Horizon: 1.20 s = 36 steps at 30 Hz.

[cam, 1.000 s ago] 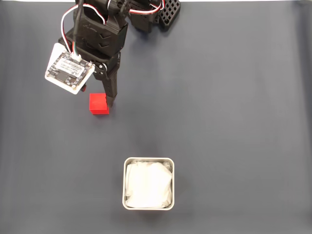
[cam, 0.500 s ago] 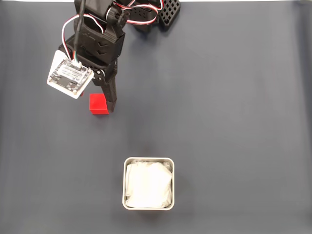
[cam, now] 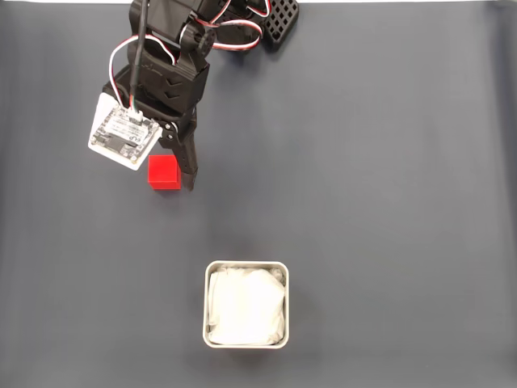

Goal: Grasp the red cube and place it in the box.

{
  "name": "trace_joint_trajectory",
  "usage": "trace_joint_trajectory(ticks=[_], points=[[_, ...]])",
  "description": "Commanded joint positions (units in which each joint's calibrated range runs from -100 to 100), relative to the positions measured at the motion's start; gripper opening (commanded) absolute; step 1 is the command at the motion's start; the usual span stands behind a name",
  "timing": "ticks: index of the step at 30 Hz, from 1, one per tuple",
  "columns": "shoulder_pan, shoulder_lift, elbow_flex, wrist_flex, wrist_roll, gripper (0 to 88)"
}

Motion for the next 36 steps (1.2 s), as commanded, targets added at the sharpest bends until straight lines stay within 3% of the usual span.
trace_joint_trajectory(ticks=[1, 36], points=[[1.07, -0.15, 0.32, -1.86, 0.54, 29.8], [2.35, 5.4, 9.17, -13.49, 2.39, 32.5]])
